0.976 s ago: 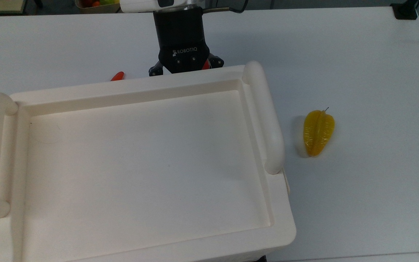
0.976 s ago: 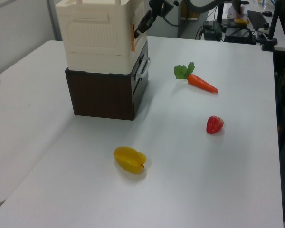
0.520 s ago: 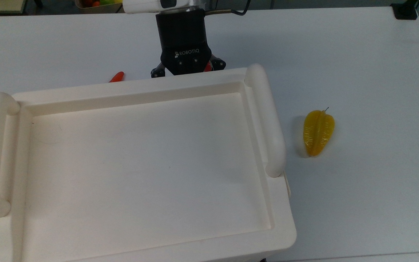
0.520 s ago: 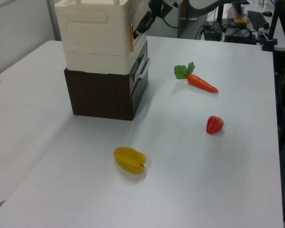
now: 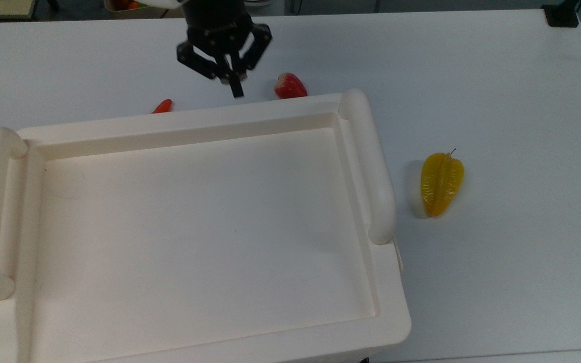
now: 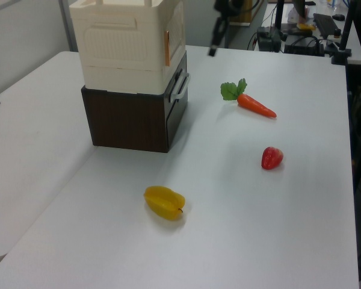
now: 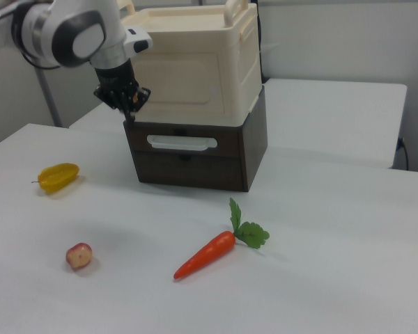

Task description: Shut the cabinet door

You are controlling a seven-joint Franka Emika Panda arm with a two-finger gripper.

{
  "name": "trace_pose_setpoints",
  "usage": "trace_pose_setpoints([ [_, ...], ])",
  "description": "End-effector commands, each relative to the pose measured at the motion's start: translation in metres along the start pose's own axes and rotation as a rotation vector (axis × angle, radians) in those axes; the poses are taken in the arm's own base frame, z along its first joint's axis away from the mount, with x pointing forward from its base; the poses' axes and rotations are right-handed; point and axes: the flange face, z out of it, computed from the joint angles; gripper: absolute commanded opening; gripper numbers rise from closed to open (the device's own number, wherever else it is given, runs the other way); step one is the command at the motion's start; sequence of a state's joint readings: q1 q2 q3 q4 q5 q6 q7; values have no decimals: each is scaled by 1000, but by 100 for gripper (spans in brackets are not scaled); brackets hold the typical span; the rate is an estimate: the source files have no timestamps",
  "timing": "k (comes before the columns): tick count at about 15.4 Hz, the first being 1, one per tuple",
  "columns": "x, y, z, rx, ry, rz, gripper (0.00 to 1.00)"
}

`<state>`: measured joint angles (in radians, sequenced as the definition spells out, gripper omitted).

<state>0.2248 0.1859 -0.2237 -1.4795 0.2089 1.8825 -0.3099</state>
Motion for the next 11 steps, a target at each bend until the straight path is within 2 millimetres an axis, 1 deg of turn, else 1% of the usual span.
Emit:
trace_pose_setpoints([
  [1,-48,20,-27,-60,-202,154,35],
  [2,-54,24,-32,-126,-228,263,51],
  [3,-57,27,-35,-151,-229,328,69],
  [4,-61,32,-33,-171,-243,373,87],
  [5,-64,38,-33,-189,-256,380,100],
  [7,-67,53,-30,-195,-263,378,100],
  [10,-67,60,-11,-216,-298,370,100],
  [11,-67,60,-12,-216,-297,367,100],
])
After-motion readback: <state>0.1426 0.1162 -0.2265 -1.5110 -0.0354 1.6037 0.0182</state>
